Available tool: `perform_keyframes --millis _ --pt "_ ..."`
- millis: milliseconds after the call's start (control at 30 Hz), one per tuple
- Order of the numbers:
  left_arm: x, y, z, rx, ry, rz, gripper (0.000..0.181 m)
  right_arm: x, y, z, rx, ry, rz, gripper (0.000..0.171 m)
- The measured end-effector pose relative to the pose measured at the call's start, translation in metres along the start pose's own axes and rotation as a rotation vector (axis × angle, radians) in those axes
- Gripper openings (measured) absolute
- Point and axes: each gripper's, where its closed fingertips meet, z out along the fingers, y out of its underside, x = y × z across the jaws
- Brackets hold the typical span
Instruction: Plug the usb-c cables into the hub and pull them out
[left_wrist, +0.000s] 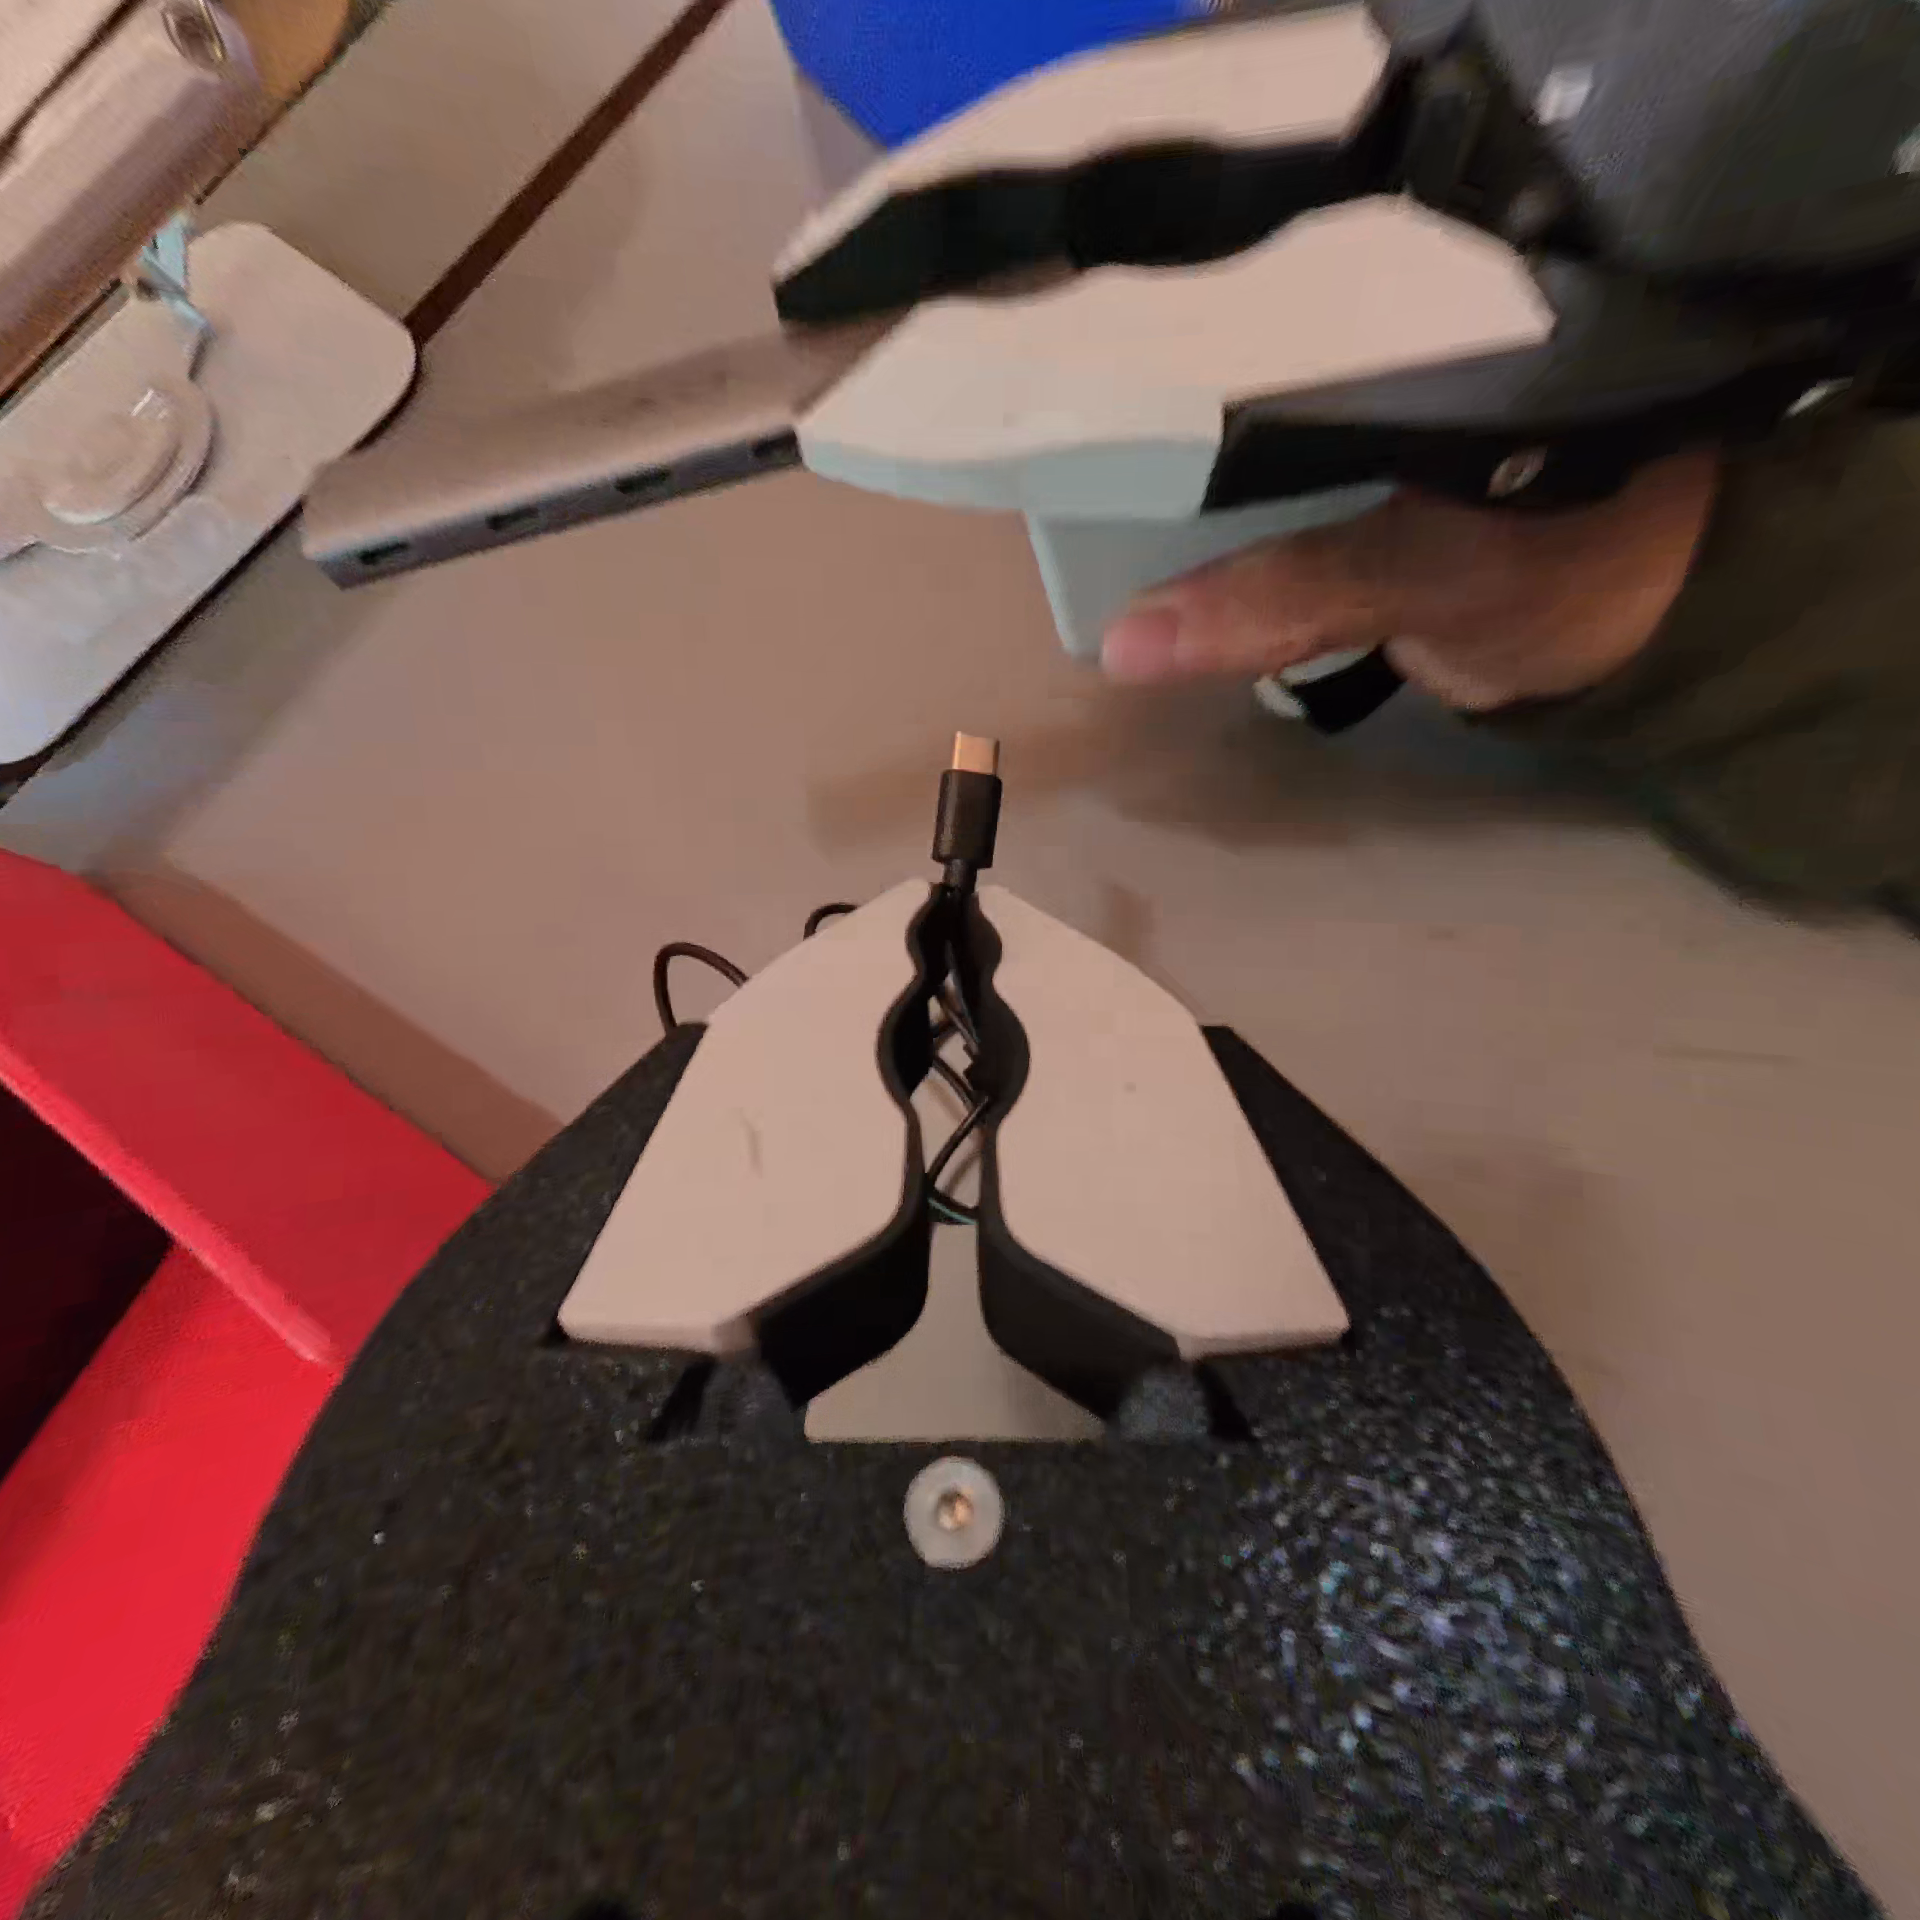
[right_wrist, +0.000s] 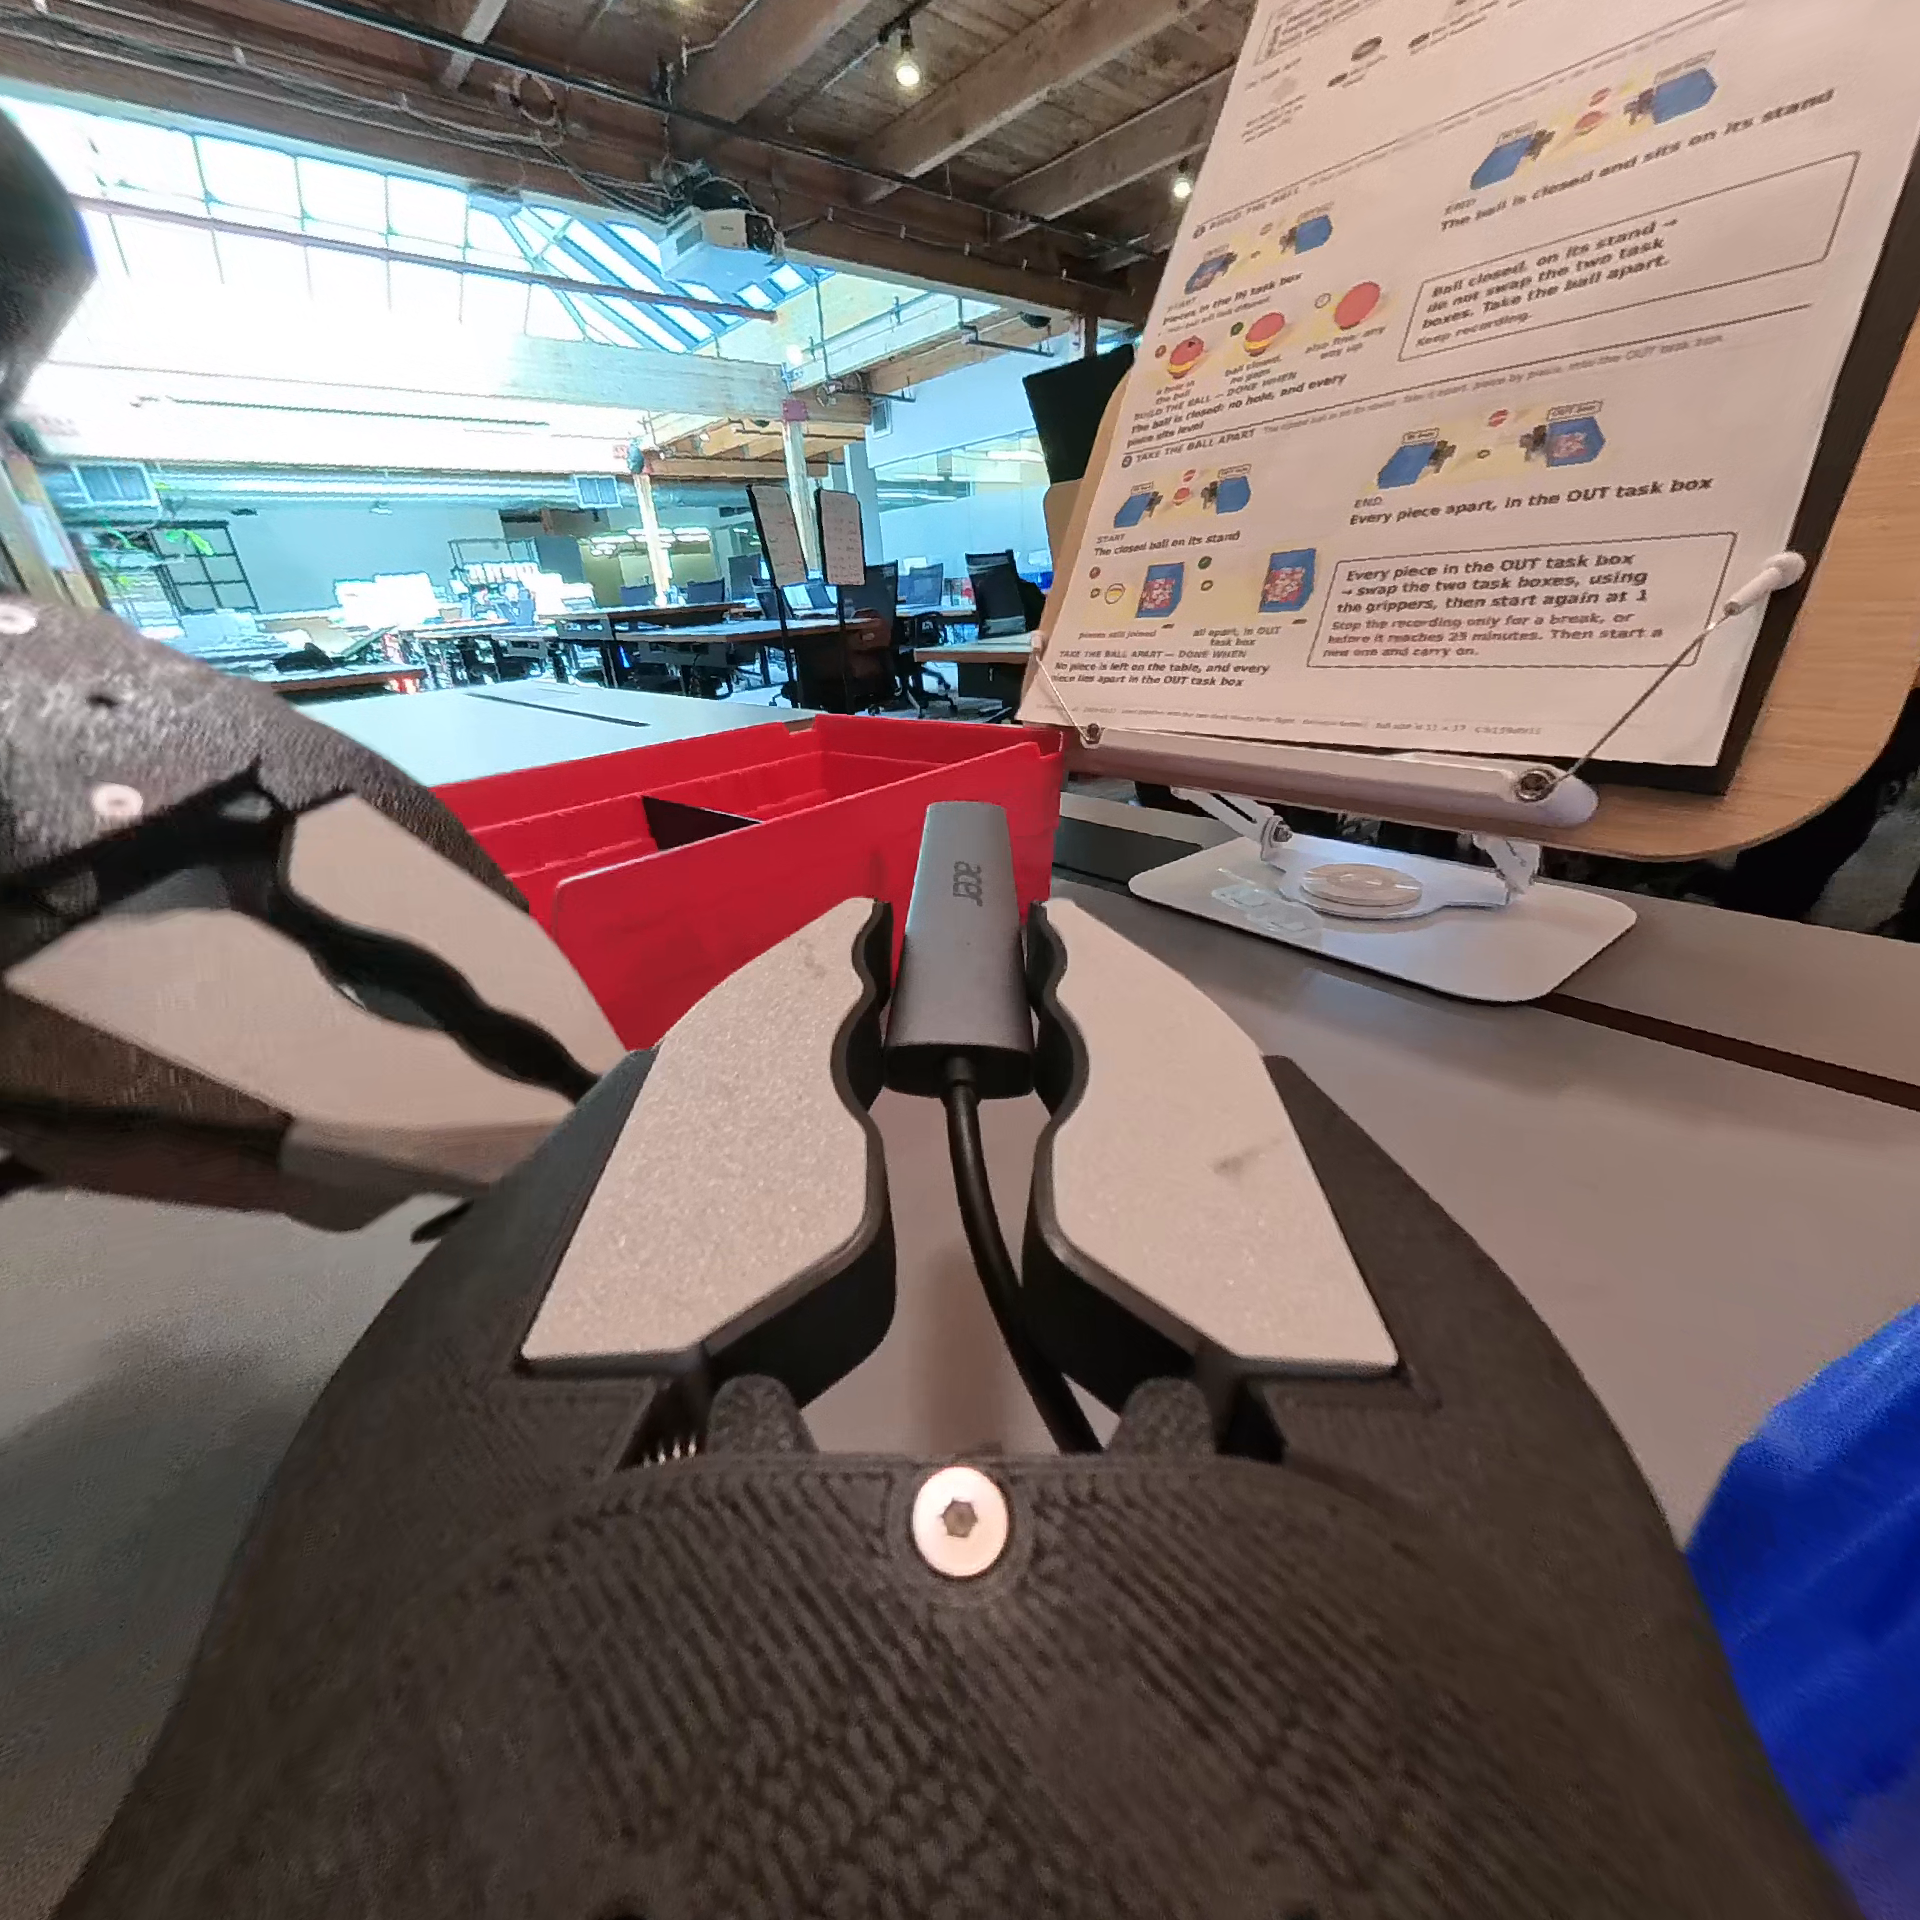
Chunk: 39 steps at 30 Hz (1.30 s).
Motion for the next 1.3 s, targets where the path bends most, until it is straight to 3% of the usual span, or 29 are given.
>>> perform_keyframes --millis 33,200,333,500,600,700,800,867,933,1133,1300 --pt "0.0 -0.004 -0.005 0.038 0.031 -0.028 0.002 -0.002 -0.001 0.0 0.01 -0.007 -0.007 0.025" --pt "0.007 -0.007 -0.016 0.153 0.162 -0.118 0.002 -0.01 -0.008 -0.001 0.041 -0.034 -0.009 0.025" --pt "0.003 0.004 -0.018 0.116 0.161 -0.108 0.002 -0.019 -0.009 0.001 0.047 -0.07 0.016 0.025" --pt "-0.008 -0.008 -0.032 0.258 0.208 -0.251 0.005 -0.031 -0.008 0.002 0.05 -0.096 -0.037 0.025" --pt "-0.009 -0.01 -0.04 0.301 0.38 -0.47 0.059 -0.041 -0.012 0.002 0.075 -0.119 -0.076 0.025" --pt "-0.018 -0.02 -0.045 0.406 0.488 -0.701 0.064 -0.053 -0.017 0.001 0.095 -0.146 -0.105 0.025" --pt "-0.019 -0.035 -0.051 0.518 0.603 -0.847 0.056 -0.069 -0.018 0.001 0.109 -0.194 -0.139 0.025" --pt "-0.021 -0.043 -0.054 0.602 0.677 -0.939 0.041 -0.078 -0.013 0.002 0.088 -0.218 -0.176 0.025" --pt "-0.023 -0.044 -0.053 0.638 0.713 -1.004 0.015 -0.083 -0.011 0.003 0.084 -0.23 -0.205 0.025" --pt "-0.023 -0.047 -0.056 0.678 0.704 -0.995 0.011 -0.082 0.001 0.006 0.032 -0.218 -0.243 0.025" --pt "-0.026 -0.046 -0.05 0.696 0.735 -1.165 0.01 -0.081 0.002 0.006 0.043 -0.215 -0.187 0.026"
